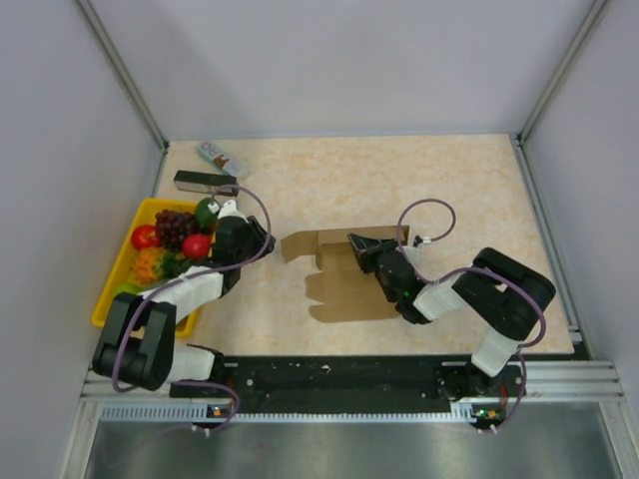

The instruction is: Fold the paper box

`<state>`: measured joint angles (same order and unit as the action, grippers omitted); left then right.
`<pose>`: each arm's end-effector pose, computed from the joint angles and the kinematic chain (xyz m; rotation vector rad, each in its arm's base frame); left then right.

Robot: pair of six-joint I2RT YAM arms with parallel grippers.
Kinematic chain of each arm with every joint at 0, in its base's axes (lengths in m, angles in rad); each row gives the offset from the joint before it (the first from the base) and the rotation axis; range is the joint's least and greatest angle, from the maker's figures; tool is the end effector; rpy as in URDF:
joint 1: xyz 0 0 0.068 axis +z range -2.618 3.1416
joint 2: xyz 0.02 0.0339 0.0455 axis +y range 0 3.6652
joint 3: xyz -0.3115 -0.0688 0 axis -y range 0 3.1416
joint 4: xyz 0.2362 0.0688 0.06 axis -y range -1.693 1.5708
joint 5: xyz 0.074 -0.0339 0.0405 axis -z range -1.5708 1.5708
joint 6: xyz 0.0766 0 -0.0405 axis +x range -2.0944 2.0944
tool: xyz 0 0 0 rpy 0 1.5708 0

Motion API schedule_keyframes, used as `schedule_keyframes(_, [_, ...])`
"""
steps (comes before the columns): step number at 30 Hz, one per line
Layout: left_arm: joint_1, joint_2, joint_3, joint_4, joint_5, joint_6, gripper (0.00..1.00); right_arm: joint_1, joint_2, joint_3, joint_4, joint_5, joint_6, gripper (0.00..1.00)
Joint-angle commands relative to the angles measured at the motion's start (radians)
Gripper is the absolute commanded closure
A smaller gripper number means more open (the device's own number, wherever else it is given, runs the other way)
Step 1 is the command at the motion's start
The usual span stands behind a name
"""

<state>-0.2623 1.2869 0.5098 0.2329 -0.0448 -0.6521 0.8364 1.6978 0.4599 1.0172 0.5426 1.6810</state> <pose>0.2636 -0.0672 0.2118 -0.4439 2.1082 -0.4927 0.2502 0.2181 0.1883 1.1750 1.5736 1.2967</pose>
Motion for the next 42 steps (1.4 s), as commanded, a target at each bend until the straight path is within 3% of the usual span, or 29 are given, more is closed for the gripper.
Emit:
schedule_keyframes(1, [0.003,0.087,0.075,0.069,0.066,0.055,0.59,-0.013,0.022,0.034,0.106,-0.049,-0.066,1.0])
schedule_keyframes(6, [-0.015,0.21,0.174,0.025,0.193,0.134,0.74,-0.013,0.042,0.033,0.129,-0.055,-0.052,1.0])
schedule_keyframes(14, [-0.08,0.175,0.098,0.117,0.275,0.169,0.76,-0.014,0.109,0.033,0.227,-0.082,-0.055,1.0])
schedule_keyframes(28, [-0.114,0.103,0.052,0.186,0.405,0.152,0.72,-0.016,0.02,0.049,0.046,-0.09,-0.086,1.0])
schedule_keyframes(33, [-0.166,0.117,0.065,0.177,0.381,0.178,0.68,-0.017,0.031,0.051,0.063,-0.093,-0.076,1.0])
schedule_keyframes(42, [-0.282,0.075,0.016,0.197,0.175,0.285,0.65,-0.016,0.0,0.026,0.04,-0.087,-0.075,0.99])
